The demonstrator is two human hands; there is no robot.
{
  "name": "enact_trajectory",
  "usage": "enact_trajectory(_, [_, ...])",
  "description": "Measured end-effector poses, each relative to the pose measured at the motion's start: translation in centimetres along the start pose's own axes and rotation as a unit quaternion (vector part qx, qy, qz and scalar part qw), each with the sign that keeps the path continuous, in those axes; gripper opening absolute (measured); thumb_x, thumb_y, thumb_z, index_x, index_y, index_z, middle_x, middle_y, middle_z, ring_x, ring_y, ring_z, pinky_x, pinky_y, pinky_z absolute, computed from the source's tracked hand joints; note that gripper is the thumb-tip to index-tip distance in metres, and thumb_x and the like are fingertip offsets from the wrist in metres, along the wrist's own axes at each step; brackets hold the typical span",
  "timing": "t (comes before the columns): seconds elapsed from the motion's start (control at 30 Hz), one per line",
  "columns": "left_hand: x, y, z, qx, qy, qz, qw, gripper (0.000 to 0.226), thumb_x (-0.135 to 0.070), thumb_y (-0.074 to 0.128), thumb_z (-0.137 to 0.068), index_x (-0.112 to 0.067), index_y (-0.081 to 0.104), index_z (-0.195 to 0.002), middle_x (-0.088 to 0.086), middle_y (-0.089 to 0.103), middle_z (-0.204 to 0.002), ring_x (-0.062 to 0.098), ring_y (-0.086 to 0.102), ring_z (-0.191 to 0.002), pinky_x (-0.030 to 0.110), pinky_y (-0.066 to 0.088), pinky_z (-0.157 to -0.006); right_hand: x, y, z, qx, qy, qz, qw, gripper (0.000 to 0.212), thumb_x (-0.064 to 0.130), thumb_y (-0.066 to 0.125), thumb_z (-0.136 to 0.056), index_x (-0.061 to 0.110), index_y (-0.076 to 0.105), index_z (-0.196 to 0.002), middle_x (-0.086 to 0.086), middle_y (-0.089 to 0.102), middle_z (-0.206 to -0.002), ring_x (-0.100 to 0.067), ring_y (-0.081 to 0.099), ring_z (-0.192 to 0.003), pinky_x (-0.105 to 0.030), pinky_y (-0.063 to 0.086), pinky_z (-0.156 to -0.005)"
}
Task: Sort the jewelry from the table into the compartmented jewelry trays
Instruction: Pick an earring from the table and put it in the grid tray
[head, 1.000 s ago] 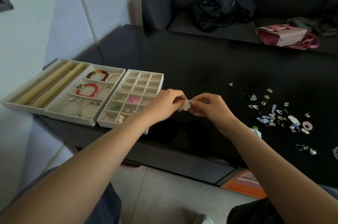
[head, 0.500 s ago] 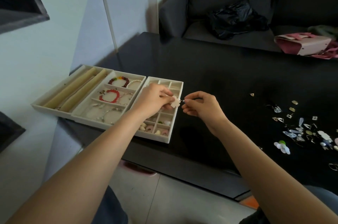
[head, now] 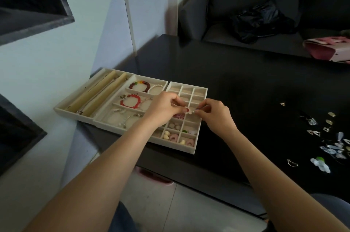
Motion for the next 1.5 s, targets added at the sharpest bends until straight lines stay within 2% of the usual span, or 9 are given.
enact_trajectory(0.1, [0.0,0.5,-0.1,0.003,0.004,-0.014,1.000,0.019,-0.013,0.074,-0.079,-0.015,0.068,-0.097,-0.008,0.066,-0.088,-0.001,0.061,-0.079,0.004,0.047,-0.061,0.0,0.1,-0.1,-0.003,-0.038,0.077,0.996,0.010,0.020,0.065,-0.088,0.013,0.067,-0.095,-0.003,0.061,-0.098,-0.010,0.056,-0.084,-0.011,0.040,-0.061])
enact_trajectory(0.27, [-0.5,1.4,-0.2,0.000,0.033,-0.062,0.998,0.026,-0.011,0.071,-0.082,-0.011,0.067,-0.107,-0.002,0.066,-0.096,0.004,0.059,-0.085,0.006,0.043,-0.067,0.0,0.4,0.1,0.009,-0.046,0.152,0.987,0.015,0.021,0.067,-0.086,0.014,0.070,-0.100,-0.002,0.055,-0.100,-0.010,0.054,-0.080,-0.020,0.044,-0.065])
enact_trajectory(0.37, [-0.7,1.8,-0.1,-0.006,0.059,-0.108,0.992,0.019,-0.010,0.067,-0.085,-0.008,0.069,-0.103,0.004,0.070,-0.098,0.008,0.063,-0.086,0.008,0.043,-0.069,0.0,0.6,-0.1,0.048,-0.029,0.151,0.987,0.014,0.019,0.066,-0.087,0.015,0.069,-0.101,0.001,0.058,-0.089,-0.005,0.051,-0.067,-0.016,0.043,-0.058])
enact_trajectory(0.53, [-1.3,2.7,0.0,0.008,0.086,-0.161,0.983,0.016,-0.009,0.060,-0.091,-0.008,0.070,-0.102,0.006,0.069,-0.099,0.012,0.064,-0.087,0.015,0.045,-0.073,-0.1,0.7,-0.1,0.087,-0.003,0.144,0.986,0.013,0.020,0.063,-0.089,0.018,0.067,-0.101,0.006,0.053,-0.080,-0.006,0.054,-0.067,-0.019,0.045,-0.056])
enact_trajectory(0.77, [-1.7,2.9,0.1,-0.014,0.105,-0.206,0.973,0.009,-0.008,0.059,-0.090,-0.008,0.065,-0.097,0.003,0.056,-0.105,0.013,0.057,-0.092,0.011,0.034,-0.067,0.0,0.4,-0.1,0.127,0.004,0.113,0.985,0.013,0.016,0.062,-0.089,0.017,0.068,-0.101,0.005,0.055,-0.087,-0.003,0.053,-0.072,-0.014,0.039,-0.055])
enact_trajectory(1.0, [-1.8,3.7,-0.2,0.018,0.115,-0.265,0.957,0.019,-0.006,0.057,-0.091,-0.006,0.068,-0.106,0.009,0.052,-0.116,0.020,0.057,-0.101,0.024,0.045,-0.084,-0.2,0.3,-0.2,0.109,0.015,0.089,0.990,0.012,0.017,0.060,-0.091,0.015,0.069,-0.099,0.000,0.063,-0.094,-0.007,0.057,-0.078,-0.015,0.043,-0.059])
enact_trajectory(1.1, [-2.1,3.6,-0.1,0.013,0.132,-0.311,0.941,0.022,-0.004,0.059,-0.088,-0.010,0.069,-0.106,0.006,0.052,-0.115,0.022,0.055,-0.104,0.035,0.047,-0.087,-0.3,0.4,-0.2,0.105,0.017,0.084,0.991,0.010,0.015,0.061,-0.090,0.016,0.070,-0.097,0.000,0.063,-0.090,-0.005,0.055,-0.072,-0.016,0.043,-0.057])
enact_trajectory(1.23, [-2.6,3.0,0.3,0.011,0.159,-0.365,0.917,0.027,-0.002,0.057,-0.087,-0.014,0.067,-0.109,0.002,0.049,-0.120,0.020,0.048,-0.109,0.032,0.041,-0.091,-0.6,0.6,-0.3,0.098,0.024,0.078,0.992,0.009,0.016,0.062,-0.090,0.016,0.070,-0.094,-0.001,0.065,-0.091,-0.007,0.058,-0.072,-0.018,0.045,-0.057])
enact_trajectory(1.5, [-3.8,3.0,0.9,0.052,0.196,-0.529,0.824,0.023,-0.004,0.056,-0.082,-0.012,0.069,-0.099,0.005,0.037,-0.139,0.024,0.029,-0.131,0.042,0.028,-0.101,-0.7,0.7,-0.5,0.098,0.034,0.062,0.993,0.007,0.016,0.062,-0.089,0.016,0.069,-0.092,0.000,0.063,-0.092,-0.008,0.059,-0.074,-0.019,0.047,-0.060])
Point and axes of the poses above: each hand's wrist, its own z-axis away from the middle knuckle, its own y-axis out of the palm, x = y × z, the point moved 5 cm from there along -z, towards the middle knuckle
